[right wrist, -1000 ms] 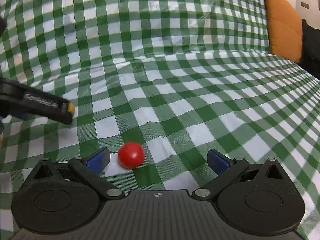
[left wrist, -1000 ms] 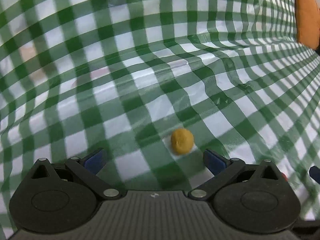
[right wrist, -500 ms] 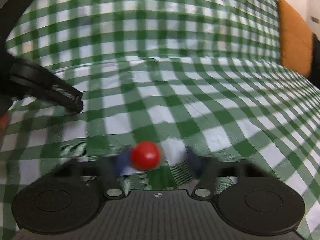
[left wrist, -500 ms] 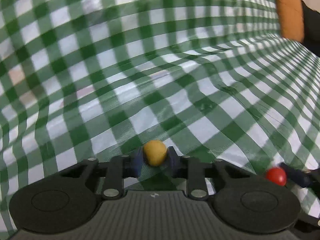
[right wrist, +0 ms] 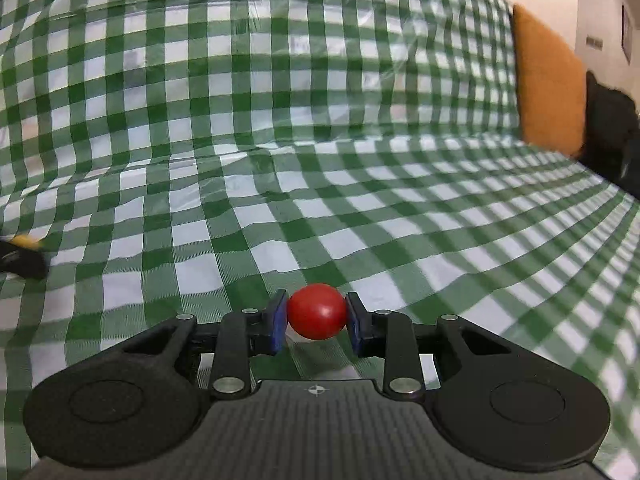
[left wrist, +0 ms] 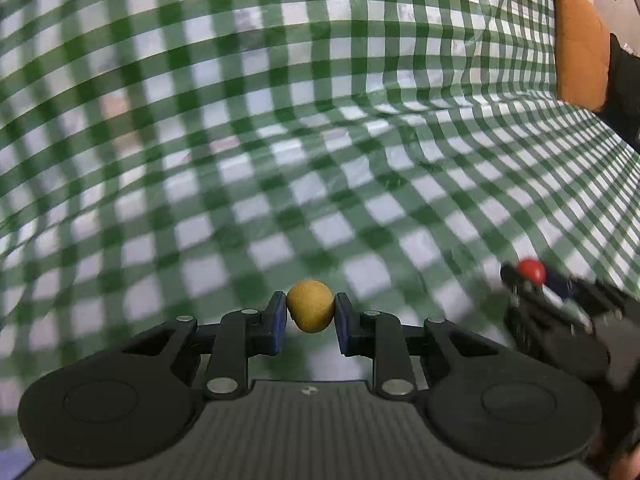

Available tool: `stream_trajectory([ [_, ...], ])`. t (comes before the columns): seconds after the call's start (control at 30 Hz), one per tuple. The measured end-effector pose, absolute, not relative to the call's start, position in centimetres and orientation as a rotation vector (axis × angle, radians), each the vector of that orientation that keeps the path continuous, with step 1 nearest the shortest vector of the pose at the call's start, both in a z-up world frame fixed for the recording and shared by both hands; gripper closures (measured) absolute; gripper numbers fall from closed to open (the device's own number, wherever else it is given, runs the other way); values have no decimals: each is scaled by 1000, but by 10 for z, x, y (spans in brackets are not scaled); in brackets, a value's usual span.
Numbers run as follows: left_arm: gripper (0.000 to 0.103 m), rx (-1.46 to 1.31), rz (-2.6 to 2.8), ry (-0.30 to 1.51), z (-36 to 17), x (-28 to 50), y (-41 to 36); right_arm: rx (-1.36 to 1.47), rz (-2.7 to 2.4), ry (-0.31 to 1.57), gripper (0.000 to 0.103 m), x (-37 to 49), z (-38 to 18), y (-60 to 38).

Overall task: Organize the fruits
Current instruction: 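Grasp the yellow fruit with the left gripper while the right gripper grasps the red tomato, then carry the held yellow fruit and red tomato in both grippers toward the plate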

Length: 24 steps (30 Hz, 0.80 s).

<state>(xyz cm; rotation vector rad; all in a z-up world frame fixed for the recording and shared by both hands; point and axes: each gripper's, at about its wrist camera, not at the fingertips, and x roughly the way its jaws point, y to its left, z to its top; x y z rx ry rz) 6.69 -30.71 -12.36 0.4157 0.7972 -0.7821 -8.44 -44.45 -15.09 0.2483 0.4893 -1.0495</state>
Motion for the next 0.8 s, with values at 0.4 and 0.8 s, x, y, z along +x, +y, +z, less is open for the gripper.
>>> stream_trajectory([
  [0.4,75,435,-691,809,-50,-22,-163,510,-918,486,71,-160,-80,-329],
  [0.8,75,336,-593,791,12,-83,-26,495,-707,477,71,-220,-8,-178],
])
